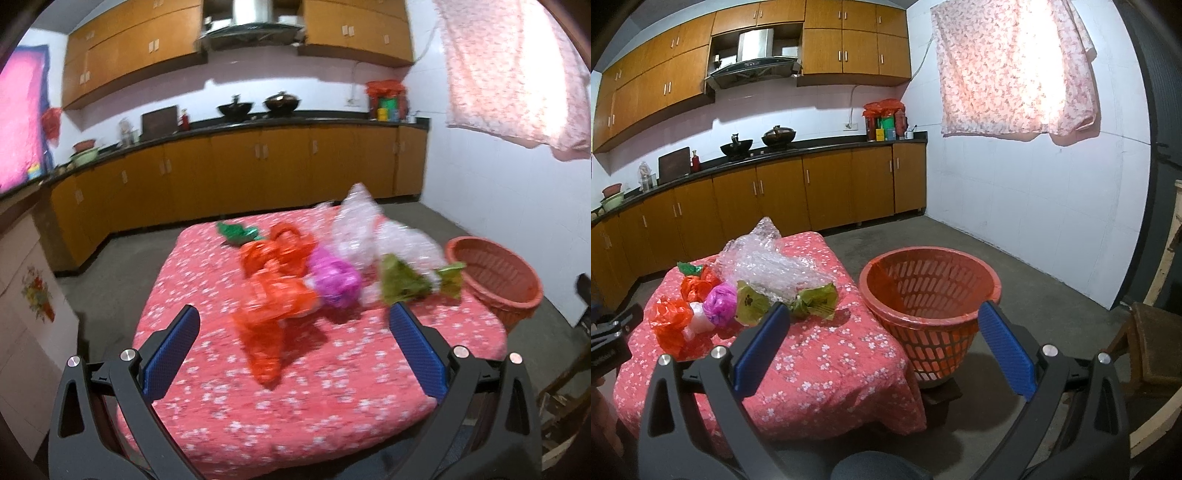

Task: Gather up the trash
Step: 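Reach the left tool to the orange plastic bag and close on it, then grasp the clear bubble wrap with the right tool while the left tool lifts the orange bag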

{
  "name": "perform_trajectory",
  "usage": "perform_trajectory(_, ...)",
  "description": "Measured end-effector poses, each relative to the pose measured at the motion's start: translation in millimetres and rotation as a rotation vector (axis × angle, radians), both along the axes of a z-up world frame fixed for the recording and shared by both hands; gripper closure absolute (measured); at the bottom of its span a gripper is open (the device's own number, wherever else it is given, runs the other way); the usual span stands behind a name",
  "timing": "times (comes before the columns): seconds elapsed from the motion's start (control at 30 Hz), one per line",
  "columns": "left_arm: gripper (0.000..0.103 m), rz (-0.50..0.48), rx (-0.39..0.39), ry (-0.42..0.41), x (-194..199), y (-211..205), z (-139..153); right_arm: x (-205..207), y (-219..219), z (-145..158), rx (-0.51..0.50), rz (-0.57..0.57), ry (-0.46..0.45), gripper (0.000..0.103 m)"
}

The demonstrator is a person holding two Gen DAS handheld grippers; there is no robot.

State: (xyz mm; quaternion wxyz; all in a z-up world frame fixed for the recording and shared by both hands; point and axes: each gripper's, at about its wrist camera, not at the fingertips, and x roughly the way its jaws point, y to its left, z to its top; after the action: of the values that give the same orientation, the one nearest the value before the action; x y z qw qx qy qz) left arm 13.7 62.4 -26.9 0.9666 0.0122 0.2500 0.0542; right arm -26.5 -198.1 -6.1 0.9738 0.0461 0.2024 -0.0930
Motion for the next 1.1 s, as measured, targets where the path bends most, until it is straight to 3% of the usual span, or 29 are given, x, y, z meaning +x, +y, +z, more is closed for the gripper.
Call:
perform_trajectory(0.17, 0.002, 0.058, -0.017, 0.031, 12, 33, -15, 15, 5, -1, 0.010, 0.015, 0.010, 0.004)
perform_trajectory(0.4, 0.003, 0.058, 0.015, 0.080, 47, 35, -38, 33, 14, -8, 0.008, 0.038, 0.041, 0.004)
perform_trajectory(0.57, 0.005, 0.042, -0.053, 0.117, 71, 45, -48, 44, 18, -14, -0.001, 0.048, 0.069, 0.004)
perform_trajectory(0.77, 0.029, 0.021, -0.082, 0.186, 86, 50, -65, 55, 25, -19, -0.012, 0.059, 0.090, 0.004)
perform_trajectory(1.0, 0.070, 0.003, -0.126, 0.174, 81, 64, -61, 68, 38, -21, -0.020, 0.088, 0.097, 0.004)
perform_trajectory(1.1, 0.078, 0.008, -0.132, 0.173, 82, 74, -60, 73, 48, -20, -0.029, 0.112, 0.091, 0.004)
